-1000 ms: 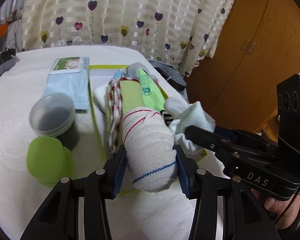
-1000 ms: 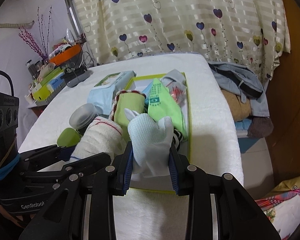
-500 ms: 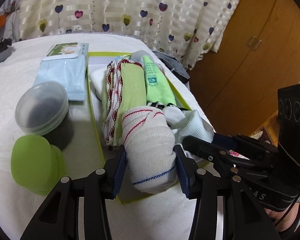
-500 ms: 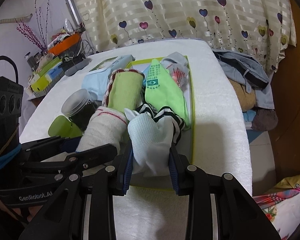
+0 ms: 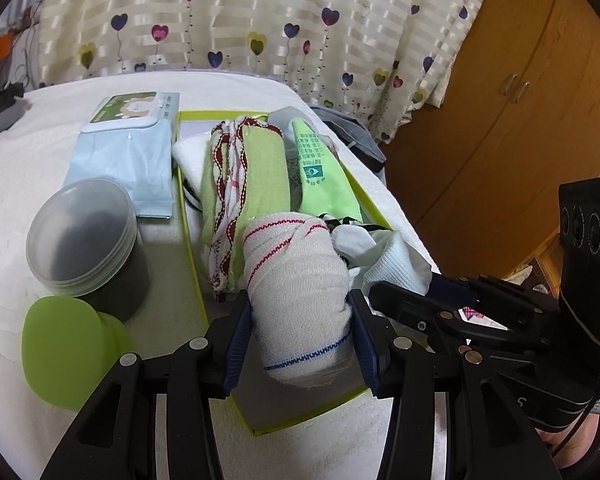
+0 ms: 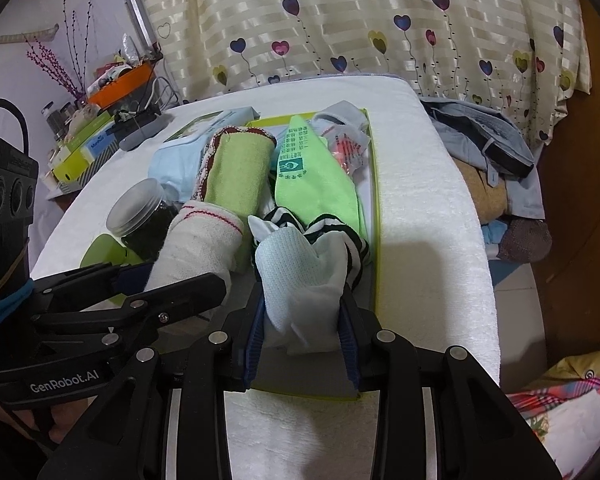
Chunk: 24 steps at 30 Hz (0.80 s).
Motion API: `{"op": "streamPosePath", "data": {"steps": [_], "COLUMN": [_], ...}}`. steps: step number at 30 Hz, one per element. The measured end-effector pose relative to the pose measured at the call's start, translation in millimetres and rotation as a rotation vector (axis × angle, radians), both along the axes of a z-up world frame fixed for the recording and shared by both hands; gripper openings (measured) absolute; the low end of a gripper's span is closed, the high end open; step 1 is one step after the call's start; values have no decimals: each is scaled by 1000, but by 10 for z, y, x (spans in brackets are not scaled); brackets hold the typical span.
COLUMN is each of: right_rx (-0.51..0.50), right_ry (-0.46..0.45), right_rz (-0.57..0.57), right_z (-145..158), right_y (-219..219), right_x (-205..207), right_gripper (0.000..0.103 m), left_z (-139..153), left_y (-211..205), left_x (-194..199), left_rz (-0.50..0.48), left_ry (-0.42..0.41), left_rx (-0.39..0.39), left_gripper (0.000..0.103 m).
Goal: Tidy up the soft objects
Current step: 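Open both grippers to release the socks in the box and withdraw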
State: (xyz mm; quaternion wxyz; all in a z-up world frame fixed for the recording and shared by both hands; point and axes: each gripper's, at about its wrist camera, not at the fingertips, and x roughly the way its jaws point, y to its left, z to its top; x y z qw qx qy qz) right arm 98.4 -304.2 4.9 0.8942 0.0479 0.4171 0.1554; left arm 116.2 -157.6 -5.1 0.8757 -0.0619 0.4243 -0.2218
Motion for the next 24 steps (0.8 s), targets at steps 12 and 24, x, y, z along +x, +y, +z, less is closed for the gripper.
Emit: {"op": "streamPosePath", "data": {"steps": [12, 24], "right_rx": [-26, -44], "right_ry": [-20, -45], "right_rz": [11, 21], "right_z": [43, 113], "right_y": [22, 27], "right_x": [-70, -142], "right_gripper": [40, 43], "left_z": [81, 153], "left_y": [16, 72], "left_x": [-88, -155], "left_rz": [-8, -12], "left_ry": [-27, -62], "left_rx": [-11, -21], "left_gripper": [46, 48]}}
